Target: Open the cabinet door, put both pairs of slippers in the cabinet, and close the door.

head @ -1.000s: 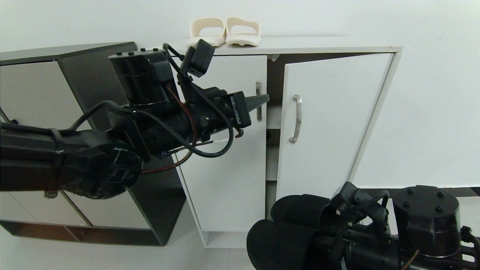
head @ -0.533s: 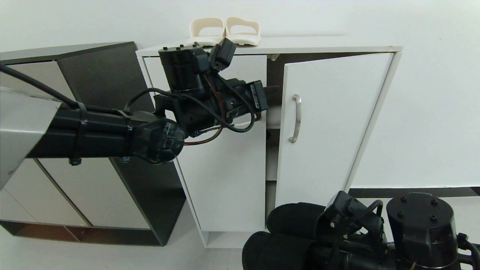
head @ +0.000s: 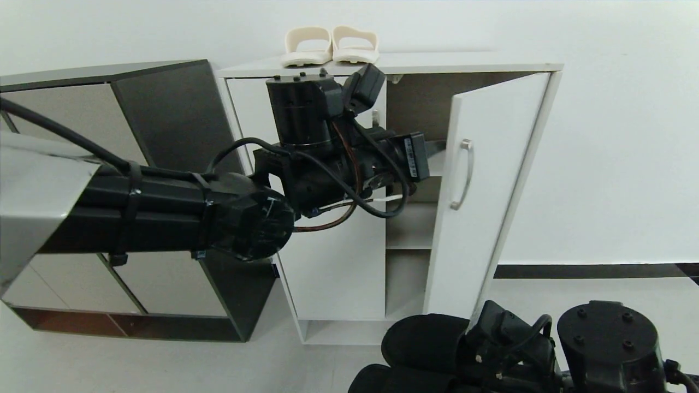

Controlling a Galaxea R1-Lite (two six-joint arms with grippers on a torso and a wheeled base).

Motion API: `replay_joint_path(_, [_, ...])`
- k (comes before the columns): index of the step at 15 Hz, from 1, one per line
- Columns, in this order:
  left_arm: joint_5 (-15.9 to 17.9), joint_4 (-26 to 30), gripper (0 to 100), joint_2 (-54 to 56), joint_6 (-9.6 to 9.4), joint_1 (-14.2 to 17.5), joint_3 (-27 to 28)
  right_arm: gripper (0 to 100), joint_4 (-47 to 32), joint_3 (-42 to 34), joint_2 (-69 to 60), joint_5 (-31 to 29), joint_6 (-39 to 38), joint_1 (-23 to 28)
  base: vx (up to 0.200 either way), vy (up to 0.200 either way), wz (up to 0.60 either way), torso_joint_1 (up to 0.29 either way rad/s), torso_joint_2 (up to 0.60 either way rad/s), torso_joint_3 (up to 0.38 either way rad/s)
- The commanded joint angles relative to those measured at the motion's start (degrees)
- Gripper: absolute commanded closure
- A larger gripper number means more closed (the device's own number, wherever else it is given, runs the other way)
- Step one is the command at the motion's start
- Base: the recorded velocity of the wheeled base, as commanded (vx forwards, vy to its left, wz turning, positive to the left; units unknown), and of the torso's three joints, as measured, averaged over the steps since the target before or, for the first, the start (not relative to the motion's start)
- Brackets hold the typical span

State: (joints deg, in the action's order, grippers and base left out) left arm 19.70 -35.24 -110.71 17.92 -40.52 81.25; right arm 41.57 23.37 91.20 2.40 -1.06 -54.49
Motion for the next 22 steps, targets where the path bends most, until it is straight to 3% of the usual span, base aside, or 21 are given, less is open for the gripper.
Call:
replay_joint_path(1, [-0.80, -0.09, 100, 5.07, -0.25, -5.45, -3.91, 100, 0.09, -0.52, -0.76, -0.03, -0.08, -1.93, -0.200, 0.000, 0.00, -0.002, 0.01, 0.002])
replay_joint_path(3, [-1.42, -0.35, 100, 5.51, -1.13, -8.17, -5.31, 100, 0.27, -0.08, -0.85, -0.12, -0.26, -2.20, -0.200, 0.000, 0.00, 0.002, 0.00, 0.002])
replay_joint_path(5, [-6.69, -3.34, 100, 6.21, -3.95, -7.82, -7.25, 100, 0.44, 2.47, 0.74, -4.51, -0.52, 0.97, -0.200, 0.000, 0.00, 0.000, 0.00, 0.005])
replay_joint_path(7, [-15.13, -5.54, 100, 13.24, -5.53, -5.09, -13.49, 100, 0.27, 8.01, 2.93, -11.54, -4.30, 5.27, 0.000, 0.000, 0.00, 0.000, 0.00, 0.000])
replay_joint_path(8, [-16.62, -5.27, 100, 17.38, -6.76, -3.86, -16.74, 100, 0.09, 10.20, 3.72, -14.00, -6.32, 6.24, 0.000, 0.000, 0.00, 0.000, 0.00, 0.000])
replay_joint_path(9, [-17.24, -3.87, 100, 28.01, -9.48, -0.26, -24.74, 100, -1.05, 14.95, 6.54, -20.51, -8.26, 8.61, 0.000, 0.000, 0.00, 0.000, 0.00, 0.000])
replay_joint_path(10, [-18.82, 0.44, 100, 35.04, -11.42, 2.20, -28.87, 100, -1.58, 17.76, 8.73, -25.34, -8.61, 10.02, 0.000, 0.000, 0.00, 0.000, 0.00, 0.000])
replay_joint_path(11, [-25.59, 9.32, 100, 43.48, -13.70, 5.01, -32.73, 100, -1.58, 20.40, 11.46, -30.00, -9.49, 11.16, 0.000, 0.000, 0.00, 0.000, 0.00, 0.000])
replay_joint_path(12, [-32.97, 16.52, 100, 51.48, -14.58, 5.89, -35.72, 100, -1.58, 22.42, 13.22, -33.08, -10.10, 11.95, 0.000, 0.000, 0.00, 0.000, 0.00, 0.000])
replay_joint_path(13, [-38.16, 22.50, 100, 59.91, -14.76, 8.97, -38.18, 100, -1.58, 23.83, 14.80, -35.62, -10.28, 12.83, 0.000, 0.000, 0.00, 0.000, 0.00, 0.000])
replay_joint_path(14, [-38.86, 26.01, 100, 64.66, -14.93, 13.80, -40.12, 100, -1.67, 24.44, 15.59, -36.94, -10.28, 13.36, 0.000, 0.000, 0.00, 0.000, 0.00, 0.000])
replay_joint_path(15, [-38.95, 30.06, 100, 73.54, -14.84, 21.10, -44.16, 100, -1.58, 25.06, 16.91, -38.88, -10.28, 13.89, 0.000, 0.000, 0.00, 0.000, 0.00, 0.000])
replay_joint_path(18, [-39.21, 30.67, 100, 91.82, -14.93, 38.76, -62.79, 100, -1.49, 25.06, 18.58, -39.14, -10.37, 13.97, 0.000, 0.000, 0.00, 0.000, 0.00, 0.000])
replay_joint_path(19, [-37.81, 30.76, 100, 96.48, -15.20, 41.05, -67.36, 100, -1.49, 24.97, 18.58, -39.14, -10.37, 13.97, 0.000, 0.000, 0.00, 0.000, 0.00, 0.000])
replay_joint_path(22, [-34.20, 31.46, 100, 104.83, -17.39, 41.14, -77.03, 100, -1.32, 24.88, 18.58, -39.14, -10.37, 13.89, 0.000, 0.000, 0.00, 0.000, 0.00, 0.000])
